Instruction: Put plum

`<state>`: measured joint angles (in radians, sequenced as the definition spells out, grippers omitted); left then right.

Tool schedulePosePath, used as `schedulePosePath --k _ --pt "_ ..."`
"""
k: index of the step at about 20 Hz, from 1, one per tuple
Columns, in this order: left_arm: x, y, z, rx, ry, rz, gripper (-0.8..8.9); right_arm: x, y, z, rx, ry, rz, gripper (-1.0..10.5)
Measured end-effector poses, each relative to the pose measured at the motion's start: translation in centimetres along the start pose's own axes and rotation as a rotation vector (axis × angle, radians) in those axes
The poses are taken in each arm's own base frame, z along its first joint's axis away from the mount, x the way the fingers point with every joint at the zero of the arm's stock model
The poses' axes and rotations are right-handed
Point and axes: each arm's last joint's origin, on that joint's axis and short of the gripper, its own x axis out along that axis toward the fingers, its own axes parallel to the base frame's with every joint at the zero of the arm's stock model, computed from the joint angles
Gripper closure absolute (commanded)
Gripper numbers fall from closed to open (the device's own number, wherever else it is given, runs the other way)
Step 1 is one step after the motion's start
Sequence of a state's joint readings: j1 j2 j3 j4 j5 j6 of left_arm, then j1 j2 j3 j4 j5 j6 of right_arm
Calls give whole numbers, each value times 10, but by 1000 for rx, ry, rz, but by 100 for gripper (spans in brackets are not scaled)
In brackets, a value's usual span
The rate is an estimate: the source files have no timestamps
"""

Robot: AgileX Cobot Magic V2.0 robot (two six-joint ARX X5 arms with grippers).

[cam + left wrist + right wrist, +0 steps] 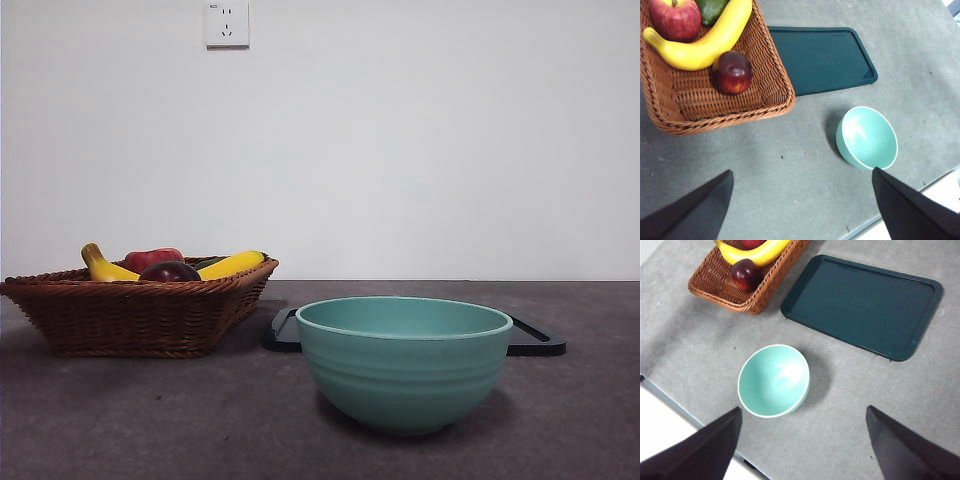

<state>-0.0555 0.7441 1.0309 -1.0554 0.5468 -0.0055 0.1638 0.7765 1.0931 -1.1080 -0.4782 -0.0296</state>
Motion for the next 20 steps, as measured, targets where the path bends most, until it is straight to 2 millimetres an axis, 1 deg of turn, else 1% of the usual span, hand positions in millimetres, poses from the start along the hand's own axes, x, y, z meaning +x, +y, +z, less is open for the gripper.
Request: schedulePosePath --k 4,8,10,11,12,14,17,20 --pt "3 1 8 -3 -5 -6 377 0 0 0 0 0 0 549" --pt "2 -4 38 20 -30 36 377 0 0 0 0 0 0 549" --pt "6 -7 53 33 -22 51 378 0 0 0 0 0 0 549" --pt "12 -7 61 39 -8 64 378 0 0 0 -1 -1 0 549" --pt "19 -6 67 43 9 74 378 0 0 0 0 -1 0 549" --pt "40 -4 77 48 66 92 380 0 0 0 0 -1 0 549" --pt "79 1 88 73 126 140 380 0 0 0 -1 -1 0 549" --pt "117 8 93 86 179 178 380 0 0 0 0 -1 -3 549"
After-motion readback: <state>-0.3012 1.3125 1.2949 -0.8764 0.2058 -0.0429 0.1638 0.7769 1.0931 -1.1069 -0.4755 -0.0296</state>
